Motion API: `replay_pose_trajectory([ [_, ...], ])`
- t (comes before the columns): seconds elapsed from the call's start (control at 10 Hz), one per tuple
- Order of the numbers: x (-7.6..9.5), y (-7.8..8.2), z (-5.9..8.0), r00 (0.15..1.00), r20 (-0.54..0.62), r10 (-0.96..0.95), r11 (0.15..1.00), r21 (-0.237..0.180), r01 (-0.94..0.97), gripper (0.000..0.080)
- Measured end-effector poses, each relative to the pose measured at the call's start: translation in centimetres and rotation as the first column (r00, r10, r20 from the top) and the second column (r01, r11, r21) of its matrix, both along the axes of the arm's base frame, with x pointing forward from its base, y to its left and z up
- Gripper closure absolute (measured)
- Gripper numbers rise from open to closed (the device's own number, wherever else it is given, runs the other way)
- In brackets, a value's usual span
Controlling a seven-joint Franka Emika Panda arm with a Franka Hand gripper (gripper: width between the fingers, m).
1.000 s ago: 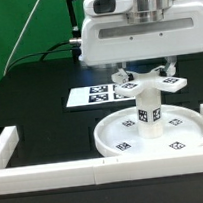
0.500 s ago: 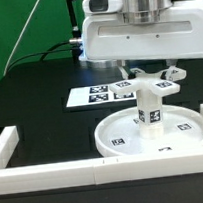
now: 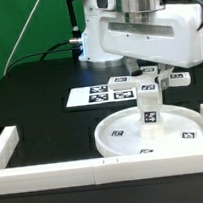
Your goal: Assemble round table
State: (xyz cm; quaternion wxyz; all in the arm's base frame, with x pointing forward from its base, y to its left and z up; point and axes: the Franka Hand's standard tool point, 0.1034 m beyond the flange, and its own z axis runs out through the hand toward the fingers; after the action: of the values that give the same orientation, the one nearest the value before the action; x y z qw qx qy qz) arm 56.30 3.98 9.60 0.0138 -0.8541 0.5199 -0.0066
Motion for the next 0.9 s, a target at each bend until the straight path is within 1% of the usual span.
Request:
replay_pose_trajectory([
  [0.2, -0.2, -0.2, 0.0, 0.990, 0.011, -0.143, 0.989, 0.043, 0.142, 0.0356],
  [0.4, -0.2, -0.1, 0.0, 0.979, 0.007, -0.203, 0.978, 0.048, 0.203, 0.0356],
  [0.5, -0.2, -0.1, 0.0, 0.981, 0.006, -0.193, 0.980, 0.046, 0.193, 0.0259],
  [0.6, -0.2, -0.1, -0.1, 0.981, 0.005, -0.193, 0.980, 0.046, 0.193, 0.0184],
  [0.7, -0.2, -0.1, 0.0, 0.982, 0.006, -0.191, 0.981, 0.047, 0.191, 0.0184],
  [0.8, -0.1, 0.1, 0.9, 0.984, 0.014, -0.178, 0.983, 0.058, 0.176, 0.0157],
  [0.9, 0.1, 0.2, 2.1, 0.986, 0.025, -0.164, 0.984, 0.070, 0.162, 0.0151],
])
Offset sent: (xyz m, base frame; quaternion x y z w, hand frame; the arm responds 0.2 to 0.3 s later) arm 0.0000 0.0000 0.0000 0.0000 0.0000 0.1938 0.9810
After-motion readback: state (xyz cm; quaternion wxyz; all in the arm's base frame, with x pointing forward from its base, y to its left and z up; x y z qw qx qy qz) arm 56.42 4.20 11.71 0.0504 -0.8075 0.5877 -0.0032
